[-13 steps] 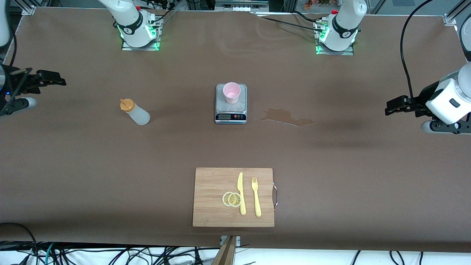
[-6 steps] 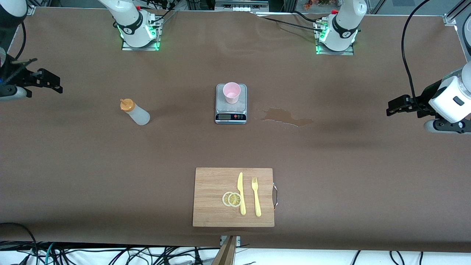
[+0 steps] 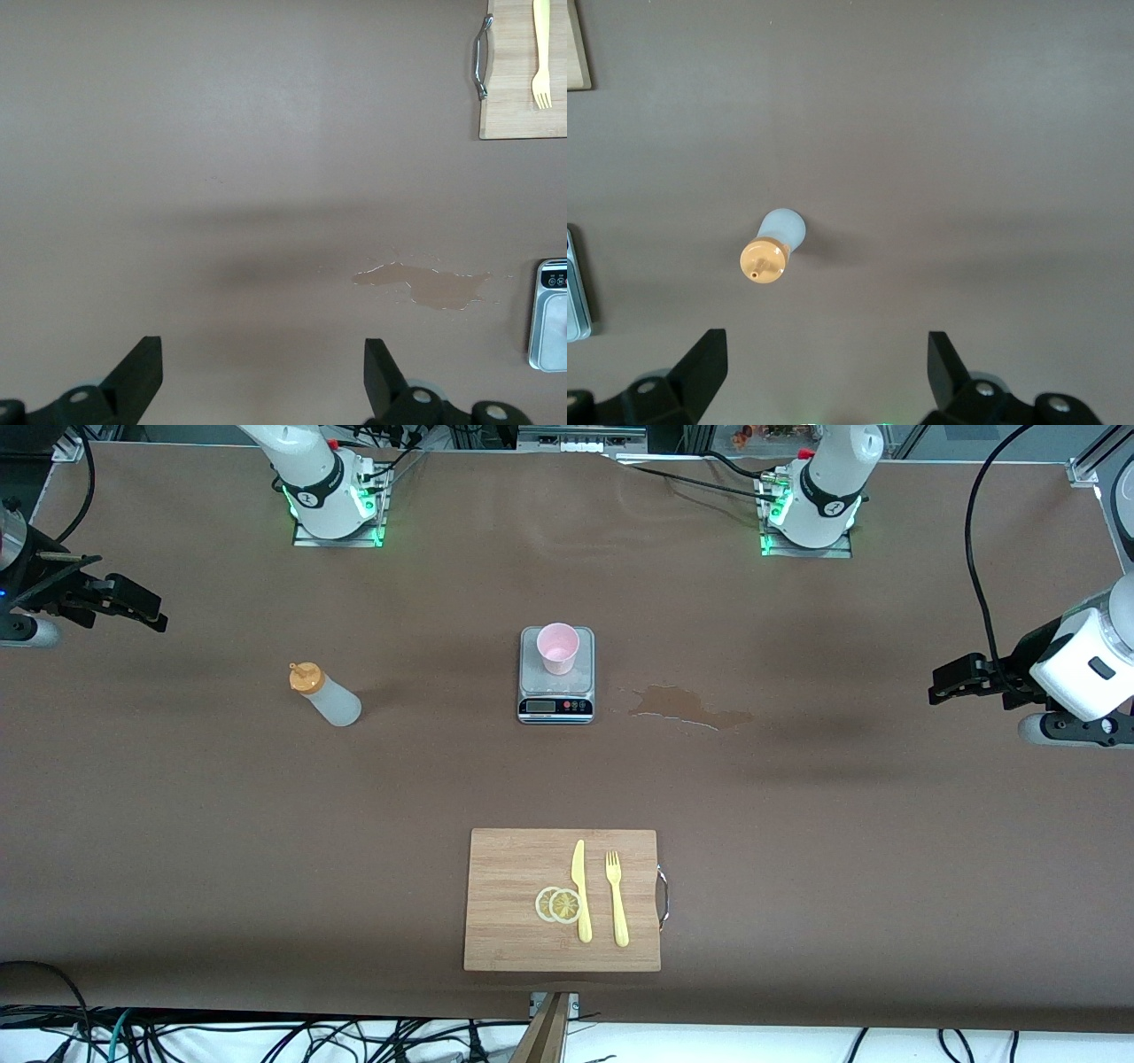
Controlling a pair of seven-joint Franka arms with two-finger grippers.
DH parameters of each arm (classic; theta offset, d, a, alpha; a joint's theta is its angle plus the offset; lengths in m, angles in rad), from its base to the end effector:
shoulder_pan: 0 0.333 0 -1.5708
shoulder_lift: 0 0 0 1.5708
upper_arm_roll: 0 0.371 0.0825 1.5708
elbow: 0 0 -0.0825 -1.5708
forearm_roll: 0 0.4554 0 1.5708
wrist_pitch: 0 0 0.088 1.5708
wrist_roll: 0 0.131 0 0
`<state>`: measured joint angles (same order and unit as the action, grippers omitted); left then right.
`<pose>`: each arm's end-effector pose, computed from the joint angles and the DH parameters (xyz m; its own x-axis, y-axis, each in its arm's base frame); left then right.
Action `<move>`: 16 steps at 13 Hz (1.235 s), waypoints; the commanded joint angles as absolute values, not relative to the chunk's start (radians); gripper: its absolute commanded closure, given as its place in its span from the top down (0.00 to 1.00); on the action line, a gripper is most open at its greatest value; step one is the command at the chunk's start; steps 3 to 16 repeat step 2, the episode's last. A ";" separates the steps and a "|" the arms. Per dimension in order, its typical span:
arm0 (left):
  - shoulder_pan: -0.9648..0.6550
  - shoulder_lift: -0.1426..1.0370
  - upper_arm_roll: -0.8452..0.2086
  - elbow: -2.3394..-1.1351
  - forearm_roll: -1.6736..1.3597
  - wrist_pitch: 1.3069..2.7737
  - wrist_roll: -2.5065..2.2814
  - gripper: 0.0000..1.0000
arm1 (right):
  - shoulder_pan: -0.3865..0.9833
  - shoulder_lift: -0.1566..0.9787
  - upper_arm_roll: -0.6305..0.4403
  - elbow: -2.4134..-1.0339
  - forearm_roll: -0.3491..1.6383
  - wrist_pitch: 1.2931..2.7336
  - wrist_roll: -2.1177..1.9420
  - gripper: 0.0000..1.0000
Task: Add sauce to pink cup with both arms
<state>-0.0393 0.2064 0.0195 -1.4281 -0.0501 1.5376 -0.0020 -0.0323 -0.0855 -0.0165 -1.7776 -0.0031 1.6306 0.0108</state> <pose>0.6911 -0.0217 0.5938 0.9951 -0.0194 -0.0968 -0.0150 -0.9988 0.0458 0.5916 -0.0296 0.6003 0.9964 -0.0591 -0.0615 -0.0591 -0.9982 0.0023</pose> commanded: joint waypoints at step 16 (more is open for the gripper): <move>-0.043 0.224 0.020 -1.390 -0.043 1.519 0.009 1.00 | -0.054 -0.043 0.005 -1.714 0.014 1.600 0.024 1.00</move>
